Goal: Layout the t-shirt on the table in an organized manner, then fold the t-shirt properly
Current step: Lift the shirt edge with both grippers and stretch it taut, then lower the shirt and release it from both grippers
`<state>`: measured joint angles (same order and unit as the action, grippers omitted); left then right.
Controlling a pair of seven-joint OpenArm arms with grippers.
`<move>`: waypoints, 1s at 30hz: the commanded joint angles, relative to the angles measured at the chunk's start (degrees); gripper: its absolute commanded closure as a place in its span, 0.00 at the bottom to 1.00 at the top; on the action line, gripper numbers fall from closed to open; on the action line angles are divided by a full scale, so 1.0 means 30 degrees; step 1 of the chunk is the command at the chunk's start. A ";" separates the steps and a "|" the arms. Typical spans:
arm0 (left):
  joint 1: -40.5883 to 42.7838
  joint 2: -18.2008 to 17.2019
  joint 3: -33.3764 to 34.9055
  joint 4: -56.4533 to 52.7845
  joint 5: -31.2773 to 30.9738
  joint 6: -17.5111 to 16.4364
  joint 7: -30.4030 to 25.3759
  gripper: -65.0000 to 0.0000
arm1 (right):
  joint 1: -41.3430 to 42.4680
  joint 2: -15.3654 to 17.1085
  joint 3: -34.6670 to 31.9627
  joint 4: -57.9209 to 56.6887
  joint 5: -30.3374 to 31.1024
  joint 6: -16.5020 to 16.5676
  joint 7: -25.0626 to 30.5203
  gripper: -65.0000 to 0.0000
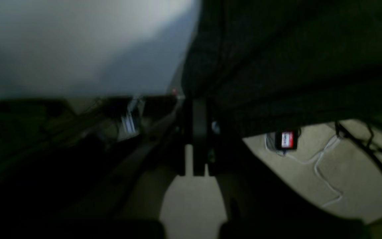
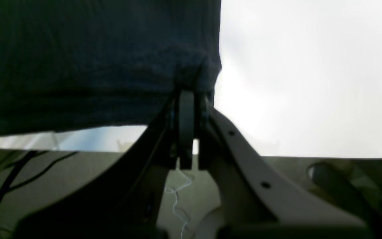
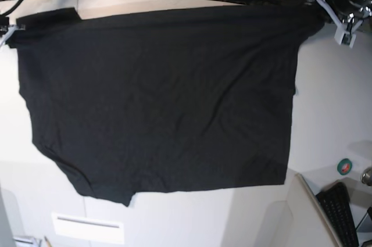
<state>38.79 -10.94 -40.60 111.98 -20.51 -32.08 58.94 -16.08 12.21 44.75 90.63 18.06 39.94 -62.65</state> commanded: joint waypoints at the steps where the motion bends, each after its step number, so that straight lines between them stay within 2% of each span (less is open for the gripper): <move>1: 0.0508 -0.0031 -0.0313 0.0342 0.0083 0.0010 -0.0320 1.00 | 0.0040 0.0488 0.0160 0.0281 0.0000 0.0019 0.0093 1.00; 8: 0.1357 0.0994 -0.1749 0.0313 0.0054 0.0010 -0.0437 1.00 | -0.0224 0.0458 0.0160 0.0281 0.0000 0.0019 0.0122 1.00; 13: 0.1211 0.1053 -0.2218 0.0225 0.0054 0.0010 -0.0437 1.00 | -0.0224 0.0429 0.0042 0.0281 0.0000 0.0019 0.0122 1.00; 17: -0.0254 0.1053 -0.2042 0.0225 0.0142 0.0010 -0.0349 1.00 | 0.0216 0.0488 -0.1130 0.0281 0.0000 0.0019 0.0181 1.00; 21: -0.1954 0.0936 -0.1954 0.0166 0.0259 0.0010 -0.0290 1.00 | 0.1241 0.0488 -0.1188 0.0281 -0.0029 0.0019 0.0034 1.00; 24: -0.2745 0.0701 -0.0958 0.0079 0.0405 0.0098 -0.0261 1.00 | 0.1915 0.0517 -0.1218 0.0281 -0.0029 0.0019 0.0034 1.00; 28: -0.4328 0.0584 0.0332 -0.0566 0.2486 0.0098 -0.0261 1.00 | 0.3000 0.0634 -0.1599 0.0193 -0.0029 0.0019 0.0034 1.00; 30: -0.5090 0.0584 0.0800 -0.0713 0.3717 0.0098 -0.0261 1.00 | 0.3410 0.1015 -0.2683 0.0164 -0.0029 -0.0523 0.0034 1.00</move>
<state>23.44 -8.43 -37.82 109.01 -9.74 -31.90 58.94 -6.46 14.31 36.25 90.26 17.82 38.61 -63.35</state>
